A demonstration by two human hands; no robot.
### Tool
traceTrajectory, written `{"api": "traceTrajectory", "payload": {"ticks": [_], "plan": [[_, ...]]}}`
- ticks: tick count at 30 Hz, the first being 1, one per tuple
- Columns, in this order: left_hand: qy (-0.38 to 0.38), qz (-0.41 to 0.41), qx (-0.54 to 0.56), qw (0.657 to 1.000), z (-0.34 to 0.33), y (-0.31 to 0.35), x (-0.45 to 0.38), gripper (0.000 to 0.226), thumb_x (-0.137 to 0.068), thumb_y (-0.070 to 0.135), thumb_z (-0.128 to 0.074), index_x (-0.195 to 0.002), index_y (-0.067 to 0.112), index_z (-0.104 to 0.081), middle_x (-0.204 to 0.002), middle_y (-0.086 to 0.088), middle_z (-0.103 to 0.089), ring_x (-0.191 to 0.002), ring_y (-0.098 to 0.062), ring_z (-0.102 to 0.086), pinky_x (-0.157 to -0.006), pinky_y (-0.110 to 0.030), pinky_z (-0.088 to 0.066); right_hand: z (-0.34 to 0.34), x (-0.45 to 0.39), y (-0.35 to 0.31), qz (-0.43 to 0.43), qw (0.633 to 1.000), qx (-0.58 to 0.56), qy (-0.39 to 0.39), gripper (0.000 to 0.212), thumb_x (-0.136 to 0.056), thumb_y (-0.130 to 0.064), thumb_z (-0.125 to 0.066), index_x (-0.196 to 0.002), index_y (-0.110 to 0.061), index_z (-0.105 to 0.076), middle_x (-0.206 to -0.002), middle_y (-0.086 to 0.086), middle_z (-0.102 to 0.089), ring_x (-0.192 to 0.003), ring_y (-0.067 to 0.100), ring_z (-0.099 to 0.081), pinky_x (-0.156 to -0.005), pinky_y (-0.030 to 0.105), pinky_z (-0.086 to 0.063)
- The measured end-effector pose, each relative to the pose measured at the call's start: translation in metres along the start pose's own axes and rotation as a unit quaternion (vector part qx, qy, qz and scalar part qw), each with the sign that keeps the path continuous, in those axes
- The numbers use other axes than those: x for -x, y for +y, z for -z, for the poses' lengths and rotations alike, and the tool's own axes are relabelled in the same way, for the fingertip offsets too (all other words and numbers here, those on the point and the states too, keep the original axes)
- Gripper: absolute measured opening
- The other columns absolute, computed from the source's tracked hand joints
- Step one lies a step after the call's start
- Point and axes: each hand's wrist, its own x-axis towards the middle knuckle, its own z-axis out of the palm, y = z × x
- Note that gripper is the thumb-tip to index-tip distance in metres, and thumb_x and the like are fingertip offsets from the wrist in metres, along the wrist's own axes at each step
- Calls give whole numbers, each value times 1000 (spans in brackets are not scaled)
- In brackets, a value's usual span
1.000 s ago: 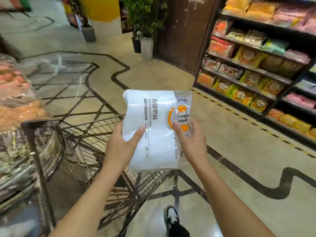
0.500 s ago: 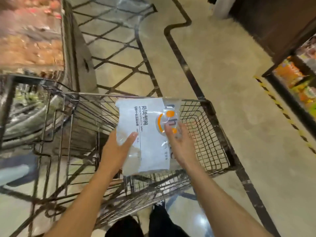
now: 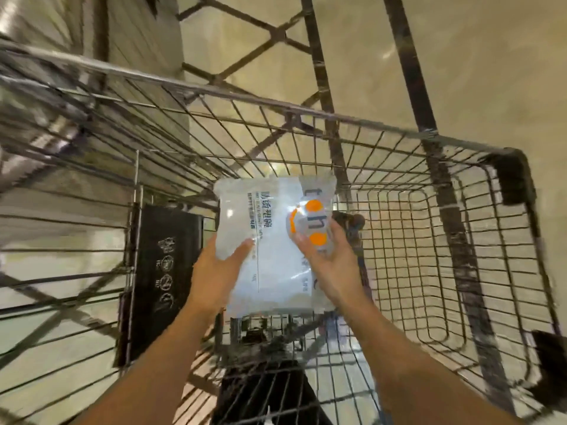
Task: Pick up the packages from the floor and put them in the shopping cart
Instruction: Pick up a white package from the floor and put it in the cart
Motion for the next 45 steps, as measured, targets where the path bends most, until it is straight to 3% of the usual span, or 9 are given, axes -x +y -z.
{"api": "traceTrajectory", "payload": {"ticks": [4,10,14,19,22,29,36,41,45], "plan": [[56,22,-21,998,-17,-19,-47,45,-93,42,-73,-127,19,-55,-104,8,-69,-91,-12,-66,-76,-28,-49,-37,-42,33,-8,1000,-18,10,64,-75,-72,-70,-128,-39,-57,-117,-14,-71,-106,7,-69,-94,41,-57],[74,16,-84,994,-22,-47,-73,34,-99,41,-64,-123,17,-59,-98,13,-62,-97,-16,-60,-72,-23,-47,-75,-52,59,-24,999,-18,44,74,-80,-72,-69,-144,-44,-46,-129,-16,-54,-123,10,-54,-103,36,-48],[111,-4,-86,990,-26,-50,-70,48,-102,45,-56,-138,13,-52,-129,-7,-67,-114,-29,-66,-96,-44,-56,-87,-55,58,4,999,16,38,68,-83,-77,-62,-142,-48,-44,-134,-14,-61,-125,18,-60,-98,48,-54],[113,44,-128,984,-29,-35,-60,53,-104,50,-46,-148,21,-38,-145,-5,-58,-126,-36,-59,-104,-51,-48,-87,-59,53,-33,999,35,6,61,-74,-84,-62,-123,-58,-37,-130,-4,-62,-122,25,-61,-96,52,-55],[93,53,-103,989,-31,-25,-55,61,-104,45,-44,-157,21,-26,-156,-7,-48,-138,-37,-50,-112,-53,-42,-77,-65,50,-81,995,38,-37,86,-65,-93,-61,-135,-52,-32,-134,-3,-62,-122,27,-62,-99,54,-54],[8,37,-116,993,-44,21,-2,82,-98,38,-59,-163,15,-15,-158,-15,-45,-140,-37,-49,-113,-42,-42,-35,-52,27,-121,985,64,-102,88,-94,-60,-63,-161,-26,-17,-137,-4,-55,-116,26,-62,-81,27,-54],[-9,-14,-183,983,-29,10,36,88,-99,27,-62,-165,10,-6,-170,-16,-21,-154,-34,-28,-122,-40,-30,-18,-15,9,-76,976,124,-159,74,-102,-43,-58,-162,-19,-21,-139,-6,-46,-139,23,-47,-91,23,-34],[35,-8,-197,980,7,-16,46,89,-79,38,-58,-159,14,-28,-161,-16,-41,-147,-42,-38,-118,-54,-36,6,22,-15,-10,968,178,-178,81,-100,-50,-57,-164,-27,-14,-166,1,-32,-148,27,-39,-99,25,-33],[19,-62,-256,964,47,3,104,84,-101,34,-58,-165,10,-9,-173,-11,-12,-158,-34,-14,-127,-47,-20,21,53,-65,104,943,259,-182,80,-100,-53,-56,-164,-30,-13,-169,2,-28,-146,32,-43,-103,34,-41]]}}
